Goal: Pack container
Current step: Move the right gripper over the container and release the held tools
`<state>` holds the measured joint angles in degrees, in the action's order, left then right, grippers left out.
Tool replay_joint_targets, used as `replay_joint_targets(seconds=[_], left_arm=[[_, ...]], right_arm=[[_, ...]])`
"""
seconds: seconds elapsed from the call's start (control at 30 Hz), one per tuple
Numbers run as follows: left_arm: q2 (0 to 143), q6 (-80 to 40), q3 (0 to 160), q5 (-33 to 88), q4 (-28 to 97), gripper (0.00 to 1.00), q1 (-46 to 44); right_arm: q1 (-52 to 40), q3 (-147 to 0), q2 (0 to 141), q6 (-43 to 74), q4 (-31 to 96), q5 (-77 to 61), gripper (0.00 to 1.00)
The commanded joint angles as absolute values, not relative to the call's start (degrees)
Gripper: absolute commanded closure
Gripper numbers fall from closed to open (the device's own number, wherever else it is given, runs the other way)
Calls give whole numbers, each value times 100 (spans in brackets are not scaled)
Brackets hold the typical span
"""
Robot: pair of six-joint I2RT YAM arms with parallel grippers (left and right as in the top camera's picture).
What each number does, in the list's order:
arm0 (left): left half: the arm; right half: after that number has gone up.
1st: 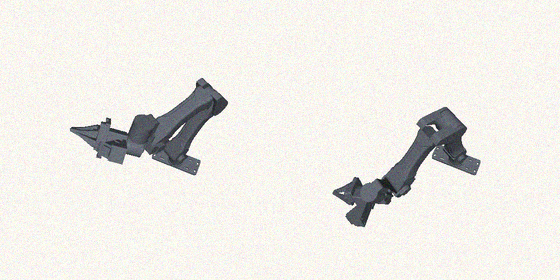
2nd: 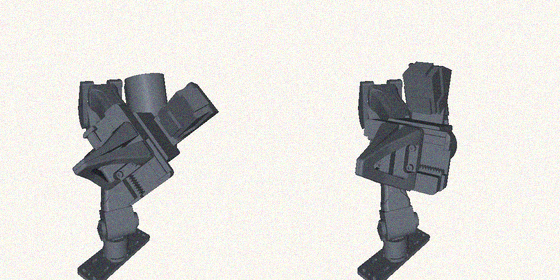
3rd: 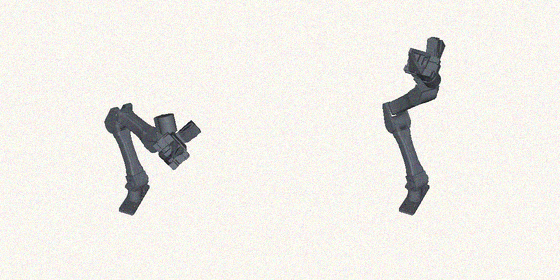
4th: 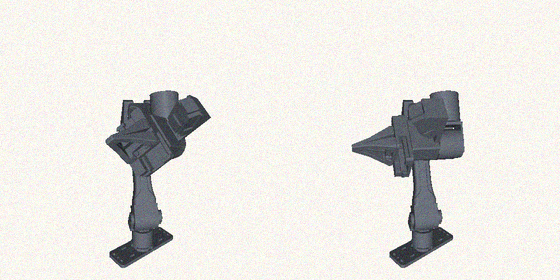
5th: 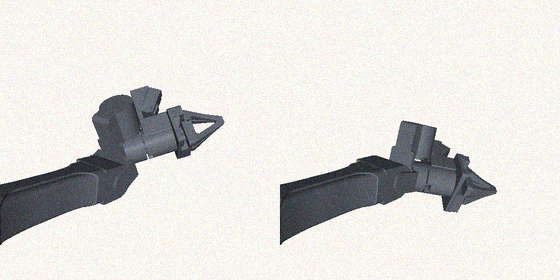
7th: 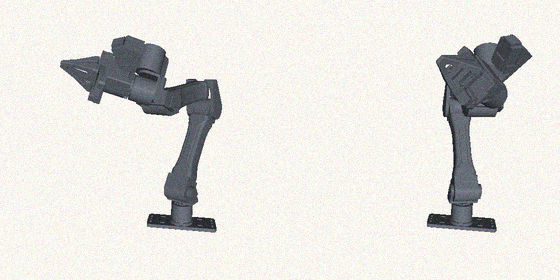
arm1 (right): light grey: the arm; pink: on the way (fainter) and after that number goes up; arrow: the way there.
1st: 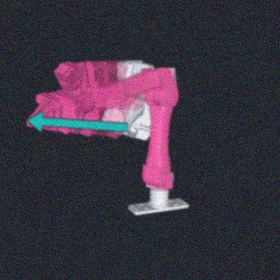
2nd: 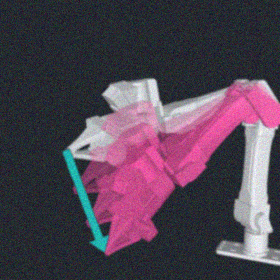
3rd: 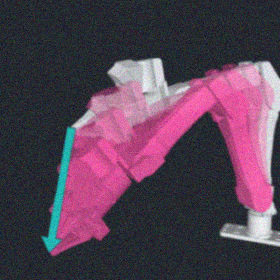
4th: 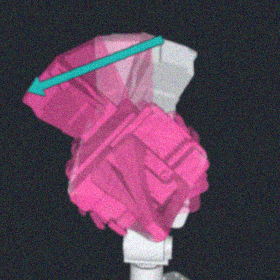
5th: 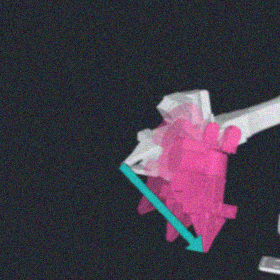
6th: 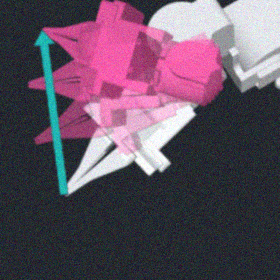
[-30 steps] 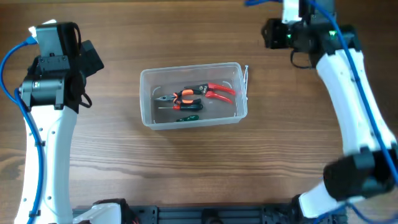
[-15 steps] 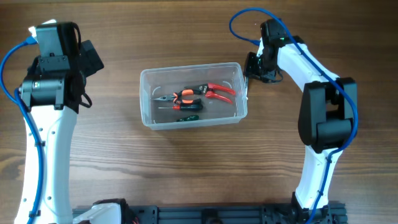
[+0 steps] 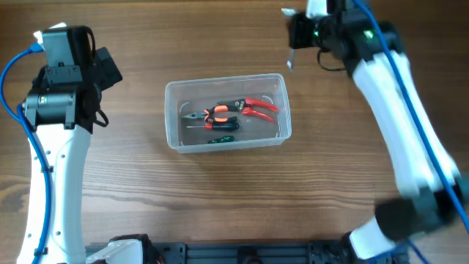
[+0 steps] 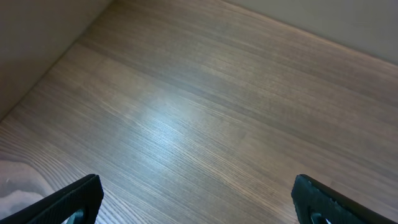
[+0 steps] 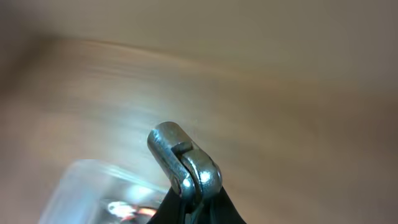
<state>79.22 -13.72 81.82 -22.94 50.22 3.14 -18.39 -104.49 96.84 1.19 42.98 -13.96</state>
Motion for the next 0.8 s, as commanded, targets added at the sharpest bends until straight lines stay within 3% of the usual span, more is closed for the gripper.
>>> replay_joint_targets(seconds=[0.0, 0.07, 0.13, 0.2, 0.27, 0.37, 0.4, 0.43, 0.5, 0.63, 0.77], left_arm=[[7946, -1378, 8187, -2405, 5026, 0, 338], [7946, -1378, 8187, -2405, 5024, 0, 340], [7946, -1378, 8187, -2405, 5024, 0, 338], [7946, -1378, 8187, -2405, 5026, 0, 340], [7946, -1378, 8187, -2405, 5026, 0, 340], [7946, -1378, 8187, -2405, 5026, 0, 340], [7946, -1378, 8187, -2405, 5026, 0, 340], [7946, -1378, 8187, -2405, 5024, 0, 338], [7946, -1378, 8187, -2405, 5026, 0, 340], [7946, -1378, 8187, -2405, 5026, 0, 338], [7946, -1378, 8187, -2405, 5026, 0, 338]], right_arm=[[-3094, -10344, 9620, -3227, 4724, -3050, 96], [-3638, -9896, 10057, -5076, 5028, -3374, 96], [-3739, -9570, 10621, -5916, 5083, -2556, 96], [-3667, -9529, 11319, -6062, 5043, -1448, 96], [-3533, -9529, 11865, -6062, 4947, -1352, 94], [-3544, -9568, 11904, -5782, 4807, -1278, 81], [-3544, -9614, 11880, -5408, 4670, -1083, 70], [-3544, -9706, 11799, -4873, 4576, -757, 0], [-3544, -9948, 11526, -4320, 4646, -576, 0], [-3544, -10700, 10217, -2040, 4335, -642, 0], [-3544, -10772, 8733, -1651, 3730, -639, 0]])
